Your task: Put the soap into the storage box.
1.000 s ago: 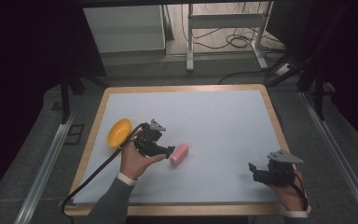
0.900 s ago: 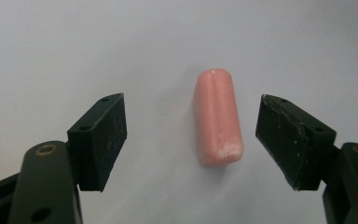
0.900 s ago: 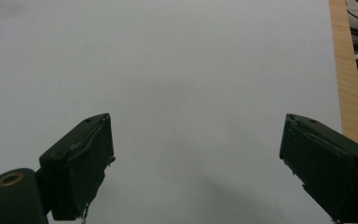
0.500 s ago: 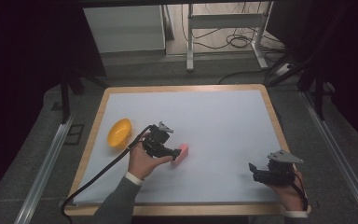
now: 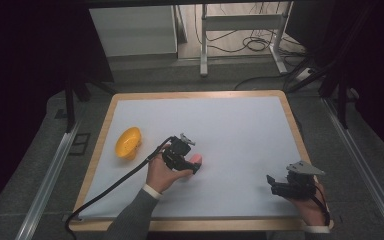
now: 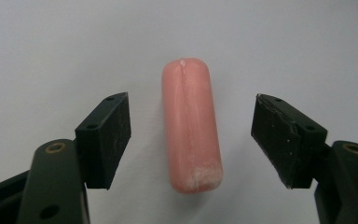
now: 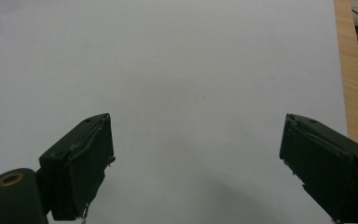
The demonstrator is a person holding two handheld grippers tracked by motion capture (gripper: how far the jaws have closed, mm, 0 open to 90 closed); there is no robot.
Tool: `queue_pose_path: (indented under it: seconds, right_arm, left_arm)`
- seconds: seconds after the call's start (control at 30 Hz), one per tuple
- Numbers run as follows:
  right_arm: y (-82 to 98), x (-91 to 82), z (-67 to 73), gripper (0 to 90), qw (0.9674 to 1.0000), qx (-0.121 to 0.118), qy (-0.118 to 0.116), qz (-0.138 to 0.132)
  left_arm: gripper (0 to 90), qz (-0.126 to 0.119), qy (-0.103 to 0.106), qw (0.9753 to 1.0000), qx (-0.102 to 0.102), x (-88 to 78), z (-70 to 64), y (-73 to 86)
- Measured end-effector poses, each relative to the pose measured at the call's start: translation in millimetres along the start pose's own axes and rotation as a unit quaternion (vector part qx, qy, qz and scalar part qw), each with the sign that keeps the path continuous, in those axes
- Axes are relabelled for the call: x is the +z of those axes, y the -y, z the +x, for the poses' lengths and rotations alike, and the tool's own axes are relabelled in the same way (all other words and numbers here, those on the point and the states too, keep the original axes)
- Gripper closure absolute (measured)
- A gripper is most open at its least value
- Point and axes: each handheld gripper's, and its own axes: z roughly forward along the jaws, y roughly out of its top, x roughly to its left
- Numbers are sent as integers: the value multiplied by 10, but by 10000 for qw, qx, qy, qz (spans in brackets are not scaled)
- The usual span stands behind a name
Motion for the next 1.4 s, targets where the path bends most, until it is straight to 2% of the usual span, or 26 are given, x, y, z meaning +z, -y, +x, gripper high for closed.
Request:
queue_pose_path:
  seconds: [0.37, 0.67, 0.8, 1.03, 1.4]
  right_arm:
    - [4, 4, -6, 96, 10000, 4, 18, 20]
    - [10, 5, -11, 96, 10000, 17, 36, 29]
    - [8, -2, -15, 96, 10000, 17, 44, 23]
    - [10, -3, -16, 96, 10000, 13, 56, 26]
    - [14, -13, -32, 96, 10000, 20, 87, 17]
  left_arm:
    - [385, 167, 30, 9998, -137, 211, 13, 5]
    - [458, 235, 19, 9995, -197, 290, 3, 22]
    - [518, 303, 4, 9993, -204, 330, 9, 34]
    - [596, 281, -31, 9994, -223, 332, 16, 36]
    - [600, 219, 62, 9996, -169, 284, 39, 38]
